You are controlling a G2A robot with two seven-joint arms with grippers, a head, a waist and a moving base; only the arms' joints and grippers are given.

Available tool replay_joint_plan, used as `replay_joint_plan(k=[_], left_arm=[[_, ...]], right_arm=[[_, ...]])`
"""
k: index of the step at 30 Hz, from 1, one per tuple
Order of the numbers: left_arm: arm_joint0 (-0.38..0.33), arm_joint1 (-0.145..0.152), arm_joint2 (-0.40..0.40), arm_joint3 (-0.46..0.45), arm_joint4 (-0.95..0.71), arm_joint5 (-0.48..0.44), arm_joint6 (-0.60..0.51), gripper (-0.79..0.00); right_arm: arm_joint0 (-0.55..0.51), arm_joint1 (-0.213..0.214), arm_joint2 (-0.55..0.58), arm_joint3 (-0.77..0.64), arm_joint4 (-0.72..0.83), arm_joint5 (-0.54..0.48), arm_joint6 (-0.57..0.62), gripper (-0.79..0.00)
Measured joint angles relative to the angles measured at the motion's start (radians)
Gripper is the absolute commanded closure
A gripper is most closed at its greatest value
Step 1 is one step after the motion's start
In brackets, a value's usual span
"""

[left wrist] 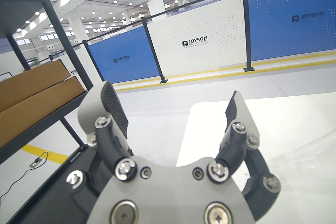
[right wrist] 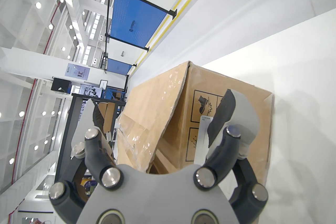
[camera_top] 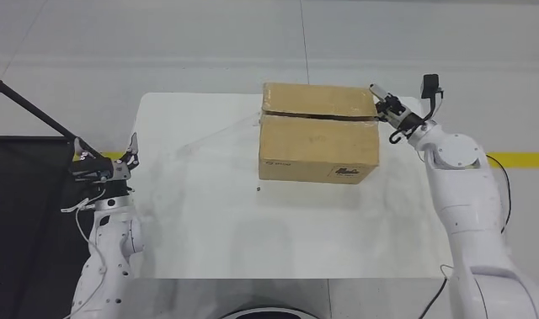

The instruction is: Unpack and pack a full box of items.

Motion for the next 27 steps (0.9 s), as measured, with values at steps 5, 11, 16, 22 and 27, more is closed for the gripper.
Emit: replay_joint_plan(k=[5,11,16,22,27], left_arm=[[-0.002,0.0,-0.006,0.004,-0.005,-0.01,0.007,-0.785],[-0.009,0.002,-0.002,-0.006,0.004,-0.047,0.013,-0.785],[-0.018,0.004,0.016,-0.01,0.038,-0.077,0.02,-0.785],[-0.013,0.003,0.03,-0.029,0.054,-0.085,0.026,-0.785],[0.0,0.004,0.023,-0.048,0.047,-0.089,0.032,-0.785]], right_arm=[[0.021,-0.003,-0.022,0.042,0.019,-0.057,0.054,-0.785],[0.015,-0.006,-0.049,0.04,0.024,-0.105,0.072,-0.785],[-0.005,-0.007,-0.065,0.007,0.036,-0.121,0.082,-0.785],[-0.033,-0.008,-0.089,-0.05,0.04,-0.121,0.088,-0.785],[-0.057,-0.01,-0.108,-0.103,0.041,-0.11,0.08,-0.785]])
